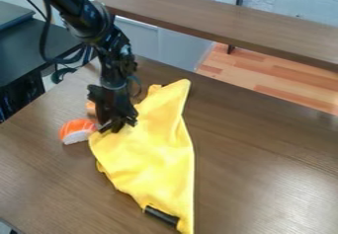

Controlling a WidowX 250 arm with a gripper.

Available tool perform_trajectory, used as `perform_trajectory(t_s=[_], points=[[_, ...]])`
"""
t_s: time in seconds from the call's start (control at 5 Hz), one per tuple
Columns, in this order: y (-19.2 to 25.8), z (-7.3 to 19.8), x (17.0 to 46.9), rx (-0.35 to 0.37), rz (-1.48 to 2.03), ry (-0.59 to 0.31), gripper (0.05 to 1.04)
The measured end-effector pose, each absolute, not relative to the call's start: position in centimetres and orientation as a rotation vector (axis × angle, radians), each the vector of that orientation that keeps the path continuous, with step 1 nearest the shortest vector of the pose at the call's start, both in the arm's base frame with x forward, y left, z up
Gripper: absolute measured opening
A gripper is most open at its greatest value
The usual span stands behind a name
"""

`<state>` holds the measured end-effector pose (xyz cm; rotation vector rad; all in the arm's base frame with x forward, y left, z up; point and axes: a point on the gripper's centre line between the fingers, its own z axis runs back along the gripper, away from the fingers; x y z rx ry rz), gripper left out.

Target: Unfold the cloth from left to right

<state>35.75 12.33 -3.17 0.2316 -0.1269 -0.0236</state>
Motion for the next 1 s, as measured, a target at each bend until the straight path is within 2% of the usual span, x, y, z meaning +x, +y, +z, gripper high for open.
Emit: perform_trajectory(t_s=[0.2,0.4,0.6,1.0], points=[[12.2,-3.3,35.5,0.197,-0.019,-0.112,0.154],[12.8,-2.6,35.8,0.196,0.001,-0.106,0.064],[12.8,-2.1,35.9,0.162,0.036,-0.087,0.051],[10.7,1.0,37.1,0.077,0.114,-0.023,0.051]])
